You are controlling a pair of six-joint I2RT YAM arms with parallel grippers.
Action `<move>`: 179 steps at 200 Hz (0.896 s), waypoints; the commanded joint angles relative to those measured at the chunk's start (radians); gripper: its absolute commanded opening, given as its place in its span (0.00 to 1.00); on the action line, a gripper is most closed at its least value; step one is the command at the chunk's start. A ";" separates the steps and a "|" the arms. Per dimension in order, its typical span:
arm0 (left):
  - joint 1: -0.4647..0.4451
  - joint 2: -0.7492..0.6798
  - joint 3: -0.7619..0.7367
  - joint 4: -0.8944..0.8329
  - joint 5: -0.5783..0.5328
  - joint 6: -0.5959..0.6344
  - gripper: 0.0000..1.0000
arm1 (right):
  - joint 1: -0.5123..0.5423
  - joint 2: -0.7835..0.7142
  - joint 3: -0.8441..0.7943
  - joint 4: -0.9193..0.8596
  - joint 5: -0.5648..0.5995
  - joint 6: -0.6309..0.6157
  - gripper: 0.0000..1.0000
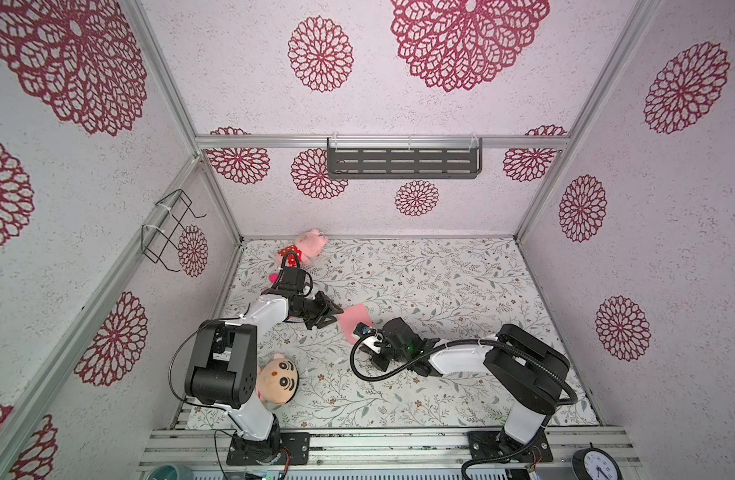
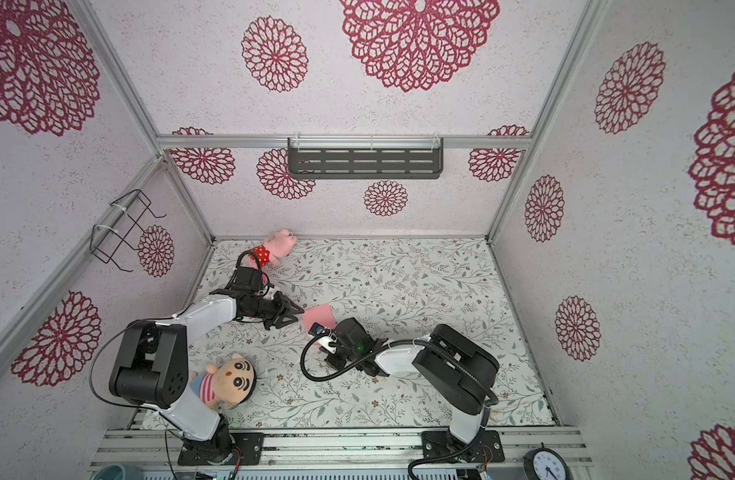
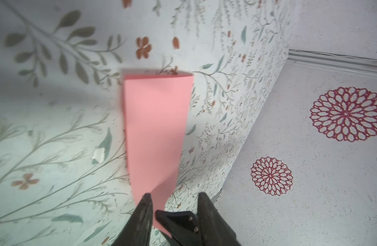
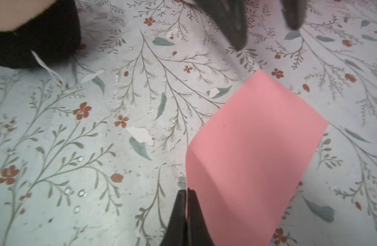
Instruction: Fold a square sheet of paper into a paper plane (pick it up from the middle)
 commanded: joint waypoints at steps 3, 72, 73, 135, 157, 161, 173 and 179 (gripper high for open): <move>-0.044 0.046 0.021 0.036 0.006 0.012 0.34 | 0.004 -0.049 -0.009 0.022 -0.097 0.108 0.01; -0.146 0.206 0.137 -0.070 -0.105 0.096 0.16 | 0.004 -0.037 -0.012 0.044 -0.113 0.192 0.00; -0.147 0.209 0.139 -0.071 -0.105 0.098 0.16 | 0.004 -0.037 -0.012 0.044 -0.112 0.192 0.00; -0.189 0.273 0.203 -0.192 -0.223 0.170 0.09 | 0.001 -0.028 -0.003 0.026 -0.042 0.203 0.00; -0.195 0.323 0.215 -0.217 -0.239 0.186 0.06 | -0.003 -0.013 0.018 0.007 -0.007 0.208 0.00; -0.197 0.325 0.216 -0.220 -0.241 0.188 0.06 | -0.004 -0.010 0.021 0.002 0.001 0.208 0.00; -0.198 0.333 0.217 -0.227 -0.246 0.194 0.06 | -0.008 -0.002 0.027 -0.002 0.024 0.213 0.00; -0.199 0.334 0.219 -0.231 -0.251 0.195 0.05 | -0.008 0.001 0.030 -0.003 0.040 0.214 0.00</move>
